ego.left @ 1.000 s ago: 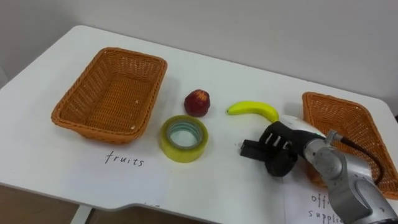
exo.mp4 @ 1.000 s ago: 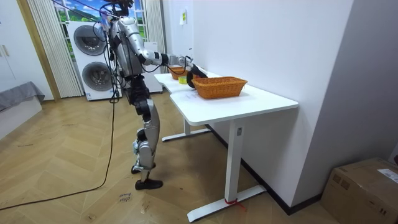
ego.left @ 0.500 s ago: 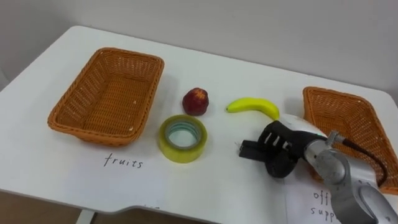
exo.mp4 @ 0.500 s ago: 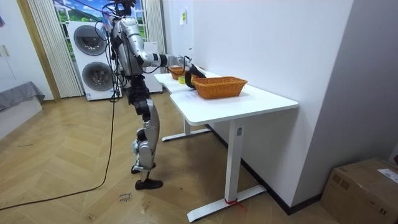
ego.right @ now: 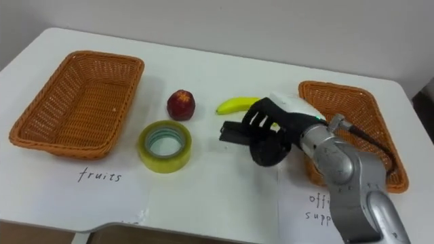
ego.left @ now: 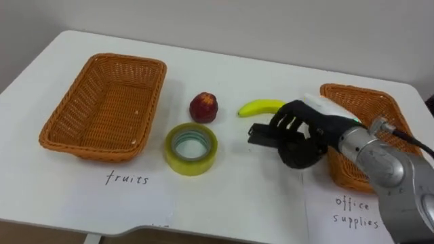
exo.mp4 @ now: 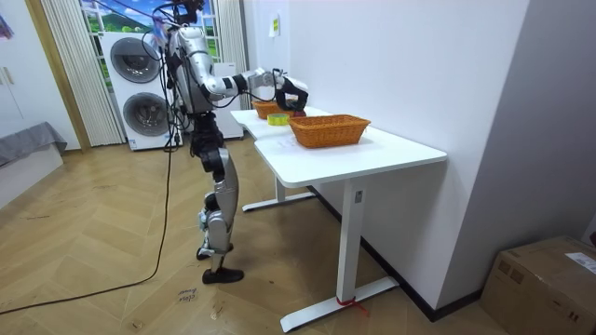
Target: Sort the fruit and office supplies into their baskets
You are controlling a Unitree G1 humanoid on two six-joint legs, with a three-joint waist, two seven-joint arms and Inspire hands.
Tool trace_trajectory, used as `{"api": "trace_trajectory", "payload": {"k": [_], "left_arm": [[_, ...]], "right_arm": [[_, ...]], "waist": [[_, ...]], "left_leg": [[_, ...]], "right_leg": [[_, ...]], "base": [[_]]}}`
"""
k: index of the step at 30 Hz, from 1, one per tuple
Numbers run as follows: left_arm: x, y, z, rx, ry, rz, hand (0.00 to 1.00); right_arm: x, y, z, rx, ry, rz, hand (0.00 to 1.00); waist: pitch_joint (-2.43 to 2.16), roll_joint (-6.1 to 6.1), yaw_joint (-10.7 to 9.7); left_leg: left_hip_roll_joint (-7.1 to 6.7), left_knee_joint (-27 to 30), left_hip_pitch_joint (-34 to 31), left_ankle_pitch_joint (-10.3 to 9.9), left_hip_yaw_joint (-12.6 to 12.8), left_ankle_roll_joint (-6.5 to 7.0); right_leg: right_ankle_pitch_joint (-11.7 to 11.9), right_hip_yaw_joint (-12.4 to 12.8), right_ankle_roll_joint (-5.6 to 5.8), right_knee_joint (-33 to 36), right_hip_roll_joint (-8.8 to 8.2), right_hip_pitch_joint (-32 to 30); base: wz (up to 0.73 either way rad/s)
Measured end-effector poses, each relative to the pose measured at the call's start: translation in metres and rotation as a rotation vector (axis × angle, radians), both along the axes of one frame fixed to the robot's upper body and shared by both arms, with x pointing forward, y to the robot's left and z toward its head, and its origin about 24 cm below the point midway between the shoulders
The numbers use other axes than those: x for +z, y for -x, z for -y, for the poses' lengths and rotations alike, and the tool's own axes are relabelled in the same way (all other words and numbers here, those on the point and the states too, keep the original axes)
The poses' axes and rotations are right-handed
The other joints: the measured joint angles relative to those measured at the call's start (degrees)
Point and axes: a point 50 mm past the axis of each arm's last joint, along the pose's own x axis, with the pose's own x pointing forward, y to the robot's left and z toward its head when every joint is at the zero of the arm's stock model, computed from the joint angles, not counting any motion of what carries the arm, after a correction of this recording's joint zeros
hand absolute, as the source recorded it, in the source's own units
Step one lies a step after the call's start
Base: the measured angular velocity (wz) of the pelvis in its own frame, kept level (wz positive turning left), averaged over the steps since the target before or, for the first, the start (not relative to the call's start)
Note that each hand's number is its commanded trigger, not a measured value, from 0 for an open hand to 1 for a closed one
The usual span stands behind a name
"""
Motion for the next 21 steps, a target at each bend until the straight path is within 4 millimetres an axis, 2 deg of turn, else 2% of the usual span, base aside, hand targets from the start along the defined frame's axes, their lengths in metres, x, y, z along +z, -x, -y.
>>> {"api": "trace_trajectory", "payload": {"k": [4,8,12,13,14,21], "left_arm": [[-0.001,0.005,0.001,0.012,0.008,0.003,0.00],[-0.002,0.010,0.001,0.024,0.022,-0.012,0.00],[-0.003,0.012,0.004,0.026,0.046,-0.025,0.00],[-0.003,0.013,0.005,0.027,0.049,-0.027,0.00],[-0.003,0.015,0.004,0.030,0.050,-0.031,0.00],[-0.002,0.019,0.002,0.069,0.056,-0.034,0.00]], "right_arm": [[0.006,-0.001,0.003,-0.009,-0.011,0.068,1.00],[0.019,-0.003,0.012,-0.049,-0.057,0.182,1.00],[0.026,-0.003,0.021,-0.107,-0.064,0.262,1.00],[0.028,-0.003,0.024,-0.118,-0.065,0.284,1.00],[0.030,-0.003,0.026,-0.131,-0.067,0.302,1.00],[0.036,-0.002,0.035,-0.185,-0.127,0.352,1.00]], "waist": [[0.19,-0.85,-0.37],[0.43,-0.22,-1.13],[0.25,0.67,-1.40],[0.01,0.66,-1.55],[-0.02,0.97,-1.64],[-0.32,0.66,-2.62]], "left_leg": [[-0.01,0.15,-0.08,-0.02,-0.15,0.04],[-0.01,0.14,-0.11,-0.04,-0.18,0.06],[0.02,0.15,-0.11,-0.03,-0.11,0.04],[0.02,0.12,-0.11,-0.03,-0.12,0.04],[0.01,0.05,-0.10,-0.03,-0.10,0.04],[0.01,-0.04,-0.05,-0.02,0.25,0.05]], "right_leg": [[0.03,-0.03,0.05,-0.01,-0.03,0.03],[0.07,0.00,0.11,0.06,-0.05,0.04],[0.07,0.01,0.11,0.10,-0.02,-0.06],[0.07,-0.01,0.11,0.14,-0.05,-0.09],[0.07,0.02,0.11,0.14,-0.05,-0.11],[0.07,0.55,0.11,0.13,-0.02,-0.33]], "base": [[0.01],[0.01],[0.00],[0.00],[0.00],[-0.02]]}}
